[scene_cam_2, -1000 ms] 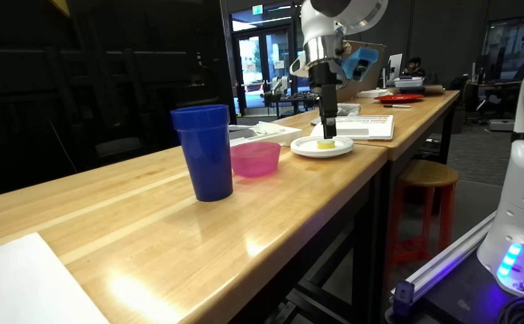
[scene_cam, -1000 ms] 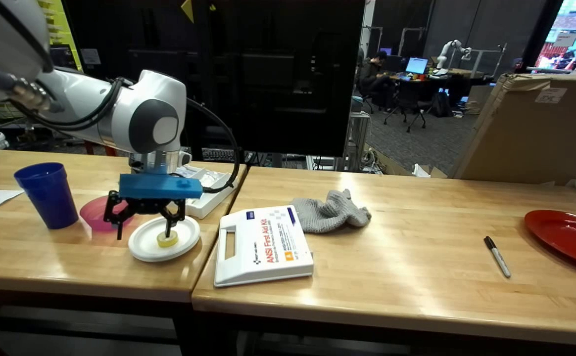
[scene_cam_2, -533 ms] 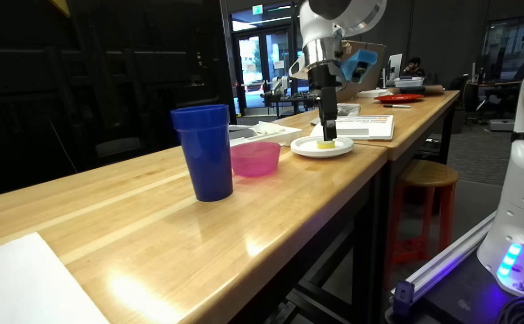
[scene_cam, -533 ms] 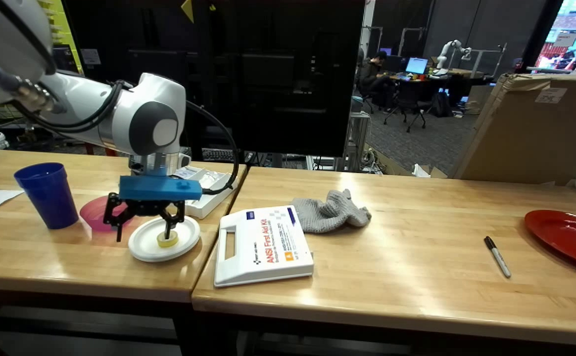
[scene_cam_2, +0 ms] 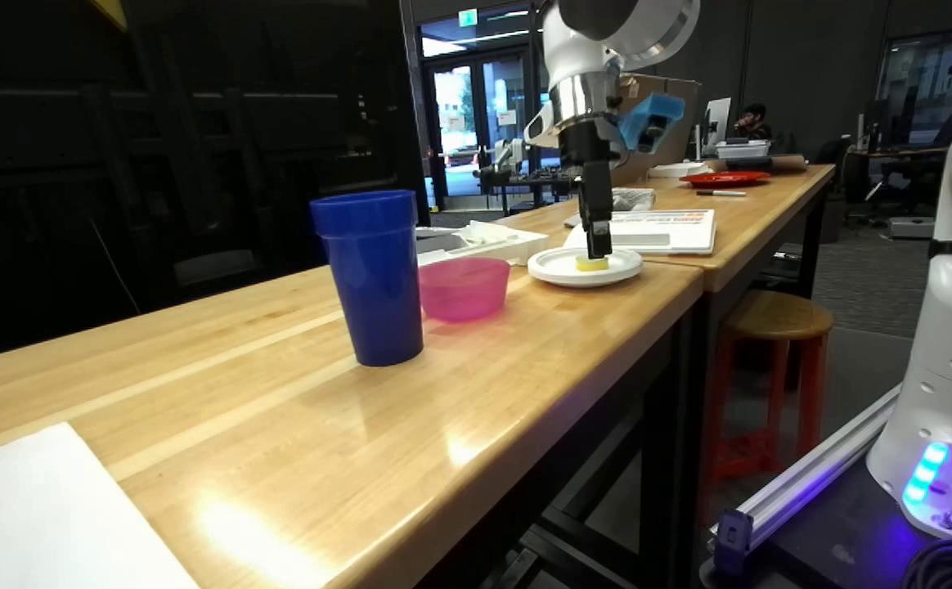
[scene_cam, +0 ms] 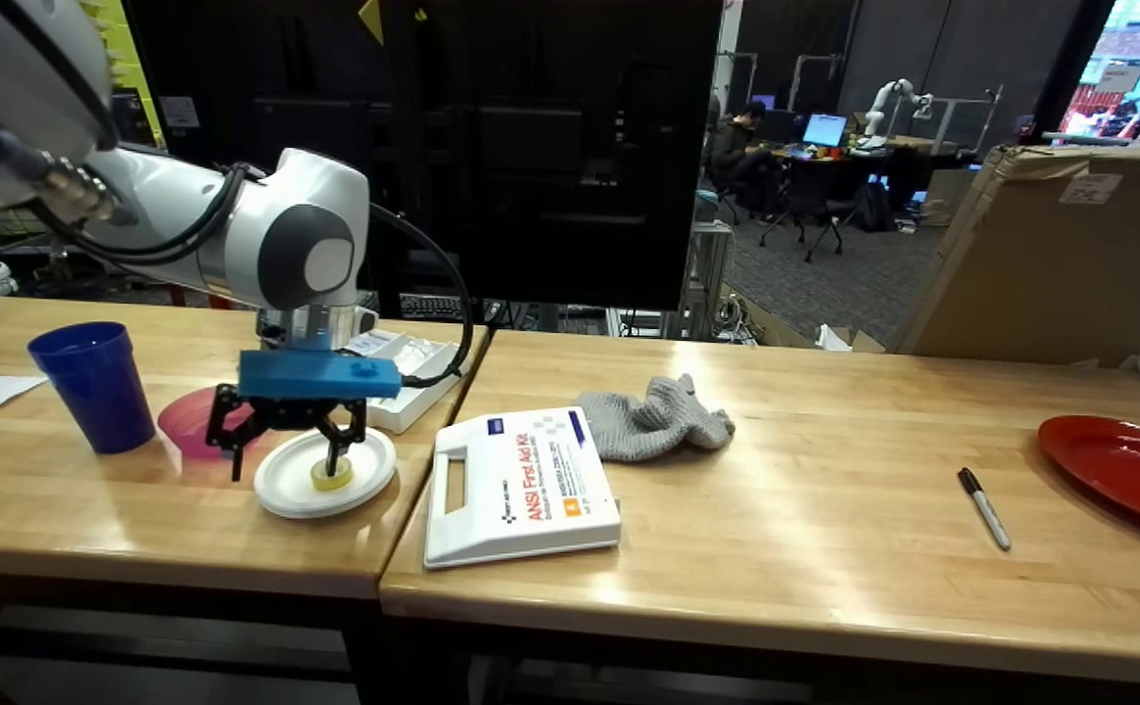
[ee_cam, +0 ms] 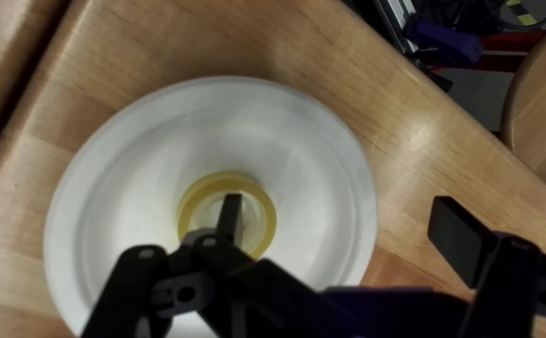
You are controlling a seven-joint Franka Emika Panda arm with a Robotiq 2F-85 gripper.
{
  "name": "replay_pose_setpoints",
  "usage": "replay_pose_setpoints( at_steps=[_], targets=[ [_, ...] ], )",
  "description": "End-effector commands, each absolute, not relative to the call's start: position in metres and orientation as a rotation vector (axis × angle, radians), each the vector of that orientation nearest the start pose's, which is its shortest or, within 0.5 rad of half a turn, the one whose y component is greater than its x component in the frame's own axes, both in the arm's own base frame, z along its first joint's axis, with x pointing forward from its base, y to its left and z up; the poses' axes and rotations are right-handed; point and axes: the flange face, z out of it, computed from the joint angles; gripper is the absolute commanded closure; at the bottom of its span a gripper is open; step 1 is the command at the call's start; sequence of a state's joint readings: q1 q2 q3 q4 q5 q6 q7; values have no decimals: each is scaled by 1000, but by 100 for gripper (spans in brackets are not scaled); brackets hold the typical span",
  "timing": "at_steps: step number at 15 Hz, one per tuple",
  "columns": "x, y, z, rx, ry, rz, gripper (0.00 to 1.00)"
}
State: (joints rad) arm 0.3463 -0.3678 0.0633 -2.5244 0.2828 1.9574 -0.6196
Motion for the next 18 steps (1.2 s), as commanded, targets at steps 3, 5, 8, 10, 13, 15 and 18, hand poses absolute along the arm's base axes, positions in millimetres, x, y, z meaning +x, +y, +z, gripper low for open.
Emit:
replay_pose_setpoints(
  at_steps=[3,5,8,10,13,15,18],
  targets=[
    [363,179,390,-2589,-1261,262,0],
    [365,179,389,-2590,-1261,269,0],
    [367,179,388,-2596,-1253,293,0],
    [370,179,388,-2619,-1245,356,0],
    [372,180,388,-2656,-1248,441,0],
    [372,181,389,-2677,-1253,487,0],
    [373,184,389,-2696,-1267,537,0]
  ],
)
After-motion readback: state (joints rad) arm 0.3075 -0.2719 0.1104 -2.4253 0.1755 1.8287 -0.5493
